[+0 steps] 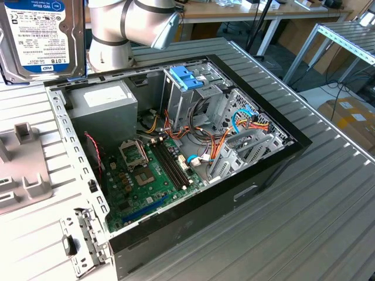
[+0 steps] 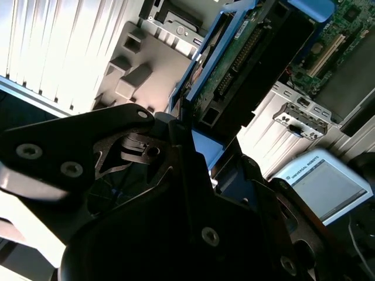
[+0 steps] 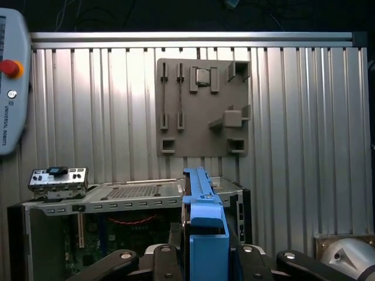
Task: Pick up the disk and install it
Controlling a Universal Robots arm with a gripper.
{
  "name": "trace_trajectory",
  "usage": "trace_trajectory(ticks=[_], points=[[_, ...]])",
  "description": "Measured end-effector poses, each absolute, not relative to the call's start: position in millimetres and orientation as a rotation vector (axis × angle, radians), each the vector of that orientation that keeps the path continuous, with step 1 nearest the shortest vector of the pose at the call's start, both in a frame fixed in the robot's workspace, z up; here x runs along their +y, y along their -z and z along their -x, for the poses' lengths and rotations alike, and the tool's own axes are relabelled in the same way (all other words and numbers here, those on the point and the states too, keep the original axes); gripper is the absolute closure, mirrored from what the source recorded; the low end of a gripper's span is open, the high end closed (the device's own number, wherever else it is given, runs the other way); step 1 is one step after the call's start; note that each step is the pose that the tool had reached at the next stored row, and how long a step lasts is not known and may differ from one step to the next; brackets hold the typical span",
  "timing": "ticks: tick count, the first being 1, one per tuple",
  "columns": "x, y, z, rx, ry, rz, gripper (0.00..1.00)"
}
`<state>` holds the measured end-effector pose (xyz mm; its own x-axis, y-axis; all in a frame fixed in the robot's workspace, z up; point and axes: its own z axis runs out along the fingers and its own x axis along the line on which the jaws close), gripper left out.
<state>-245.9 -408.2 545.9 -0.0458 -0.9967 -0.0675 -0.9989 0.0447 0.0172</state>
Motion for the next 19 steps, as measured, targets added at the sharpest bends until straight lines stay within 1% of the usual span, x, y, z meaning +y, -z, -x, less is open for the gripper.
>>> trace_trajectory(ticks=[19], points=[[-416.6,-542.4,240.3,2.244,-0.092,2.144,0.63]])
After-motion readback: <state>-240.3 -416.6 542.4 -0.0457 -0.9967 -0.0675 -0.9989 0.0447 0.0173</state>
